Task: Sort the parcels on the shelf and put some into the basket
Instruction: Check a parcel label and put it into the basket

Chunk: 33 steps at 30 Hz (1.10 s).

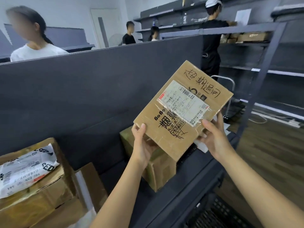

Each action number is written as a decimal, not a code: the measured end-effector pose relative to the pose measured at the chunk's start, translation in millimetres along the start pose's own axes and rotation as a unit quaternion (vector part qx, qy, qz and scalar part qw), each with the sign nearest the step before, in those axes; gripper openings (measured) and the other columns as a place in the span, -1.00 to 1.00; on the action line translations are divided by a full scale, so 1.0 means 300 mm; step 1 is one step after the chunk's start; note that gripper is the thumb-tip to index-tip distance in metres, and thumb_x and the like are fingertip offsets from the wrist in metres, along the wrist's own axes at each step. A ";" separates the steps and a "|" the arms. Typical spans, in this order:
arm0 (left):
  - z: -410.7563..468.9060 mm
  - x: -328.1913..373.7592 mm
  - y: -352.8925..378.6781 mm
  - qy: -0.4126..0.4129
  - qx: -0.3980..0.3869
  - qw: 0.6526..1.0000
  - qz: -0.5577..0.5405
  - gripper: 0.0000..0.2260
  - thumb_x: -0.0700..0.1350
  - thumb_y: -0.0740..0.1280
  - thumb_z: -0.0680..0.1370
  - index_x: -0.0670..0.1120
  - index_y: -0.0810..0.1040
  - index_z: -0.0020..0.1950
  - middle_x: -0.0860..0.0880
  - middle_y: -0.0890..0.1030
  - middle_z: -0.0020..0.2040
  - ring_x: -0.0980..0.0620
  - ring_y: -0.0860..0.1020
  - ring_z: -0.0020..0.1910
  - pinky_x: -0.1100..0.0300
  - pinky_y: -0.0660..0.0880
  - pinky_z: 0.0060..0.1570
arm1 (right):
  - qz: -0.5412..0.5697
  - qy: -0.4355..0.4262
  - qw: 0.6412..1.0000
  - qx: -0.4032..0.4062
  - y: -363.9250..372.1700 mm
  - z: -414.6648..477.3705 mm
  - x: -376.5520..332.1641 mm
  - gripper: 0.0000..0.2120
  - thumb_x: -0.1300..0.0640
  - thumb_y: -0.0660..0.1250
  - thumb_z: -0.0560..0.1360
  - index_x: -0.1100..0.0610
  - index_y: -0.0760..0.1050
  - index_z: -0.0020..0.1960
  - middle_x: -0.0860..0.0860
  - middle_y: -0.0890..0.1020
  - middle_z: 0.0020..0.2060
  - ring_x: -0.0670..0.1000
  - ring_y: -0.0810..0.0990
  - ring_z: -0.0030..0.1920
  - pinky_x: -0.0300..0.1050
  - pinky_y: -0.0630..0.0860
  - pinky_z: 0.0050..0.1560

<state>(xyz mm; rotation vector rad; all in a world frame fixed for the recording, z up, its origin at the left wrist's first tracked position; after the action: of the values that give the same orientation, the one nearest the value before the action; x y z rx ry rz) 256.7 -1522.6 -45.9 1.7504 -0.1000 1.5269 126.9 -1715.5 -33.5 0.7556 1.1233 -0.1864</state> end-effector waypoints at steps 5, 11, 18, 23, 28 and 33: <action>0.029 -0.139 0.172 -0.041 -0.056 0.997 -0.027 -0.48 0.16 0.40 0.33 0.14 0.32 0.24 0.03 0.63 -0.04 0.01 0.65 -0.15 -0.09 0.57 -0.18 | -0.013 -0.026 0.998 0.063 -0.192 -0.060 -0.097 -0.32 0.13 0.37 0.38 -0.15 0.24 0.44 -0.07 0.55 0.25 -0.01 0.64 0.07 -0.01 0.61 -0.18; 0.017 -0.325 0.407 -0.089 -0.112 0.989 -0.030 -0.50 0.20 0.43 0.27 0.13 0.36 0.13 0.00 0.56 -0.02 0.04 0.54 -0.23 0.09 0.58 -0.34 | -0.034 -0.041 0.986 0.155 -0.457 -0.209 -0.210 -0.22 0.14 0.45 0.35 -0.19 0.18 0.45 -0.04 0.49 0.32 0.07 0.56 0.22 0.12 0.61 -0.07; -0.083 -0.547 0.606 -0.151 -0.160 0.975 0.038 -0.43 0.27 0.39 0.28 0.10 0.41 0.21 -0.02 0.56 0.19 -0.08 0.58 0.08 -0.04 0.61 -0.11 | -0.035 -0.032 0.977 0.209 -0.741 -0.410 -0.292 -0.23 0.12 0.47 0.32 -0.22 0.22 0.43 -0.04 0.50 0.32 0.03 0.67 0.06 0.00 0.60 -0.20; -0.163 -0.750 0.677 -0.190 -0.201 0.949 0.149 -0.54 0.26 0.33 0.37 0.01 0.56 0.14 0.04 0.67 -0.08 0.04 0.59 -0.10 0.22 0.55 -0.11 | -0.056 0.007 0.959 0.277 -0.972 -0.591 -0.257 -0.26 0.12 0.48 0.32 -0.23 0.29 0.40 -0.08 0.53 0.30 0.01 0.67 0.05 0.04 0.61 -0.18; -0.229 -1.059 0.658 -0.247 -0.261 0.899 0.252 -0.63 0.11 0.31 0.52 -0.07 0.58 0.22 -0.09 0.64 0.18 -0.10 0.55 0.22 -0.03 0.40 0.32 | -0.051 0.094 0.925 0.365 -1.198 -0.779 -0.097 -0.19 0.06 0.45 0.26 -0.15 0.23 0.45 -0.02 0.49 0.30 -0.07 0.61 -0.16 -0.16 0.57 -0.31; -0.251 -1.396 0.585 -0.355 -0.317 0.820 0.320 -0.77 0.01 0.31 0.57 0.13 0.55 0.22 0.08 0.67 0.12 0.04 0.59 0.17 0.09 0.43 0.25 | -0.057 0.192 0.886 0.417 -1.393 -0.912 0.154 -0.13 0.02 0.46 0.23 -0.16 0.20 0.47 -0.05 0.62 0.13 -0.02 0.58 -0.22 -0.11 0.55 -0.30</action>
<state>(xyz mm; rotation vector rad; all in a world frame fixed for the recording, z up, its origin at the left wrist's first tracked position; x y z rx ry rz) -10.6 -1774.9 -323.2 1.6715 -1.5243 0.9465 -263.4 -1842.3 -322.0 1.5414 1.4753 -0.6717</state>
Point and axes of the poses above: each hand's wrist, its own z-axis towards the middle knuckle, its own y-axis out of the palm, x = y × z, the point moved 7 cm from there along z, towards the middle knuckle
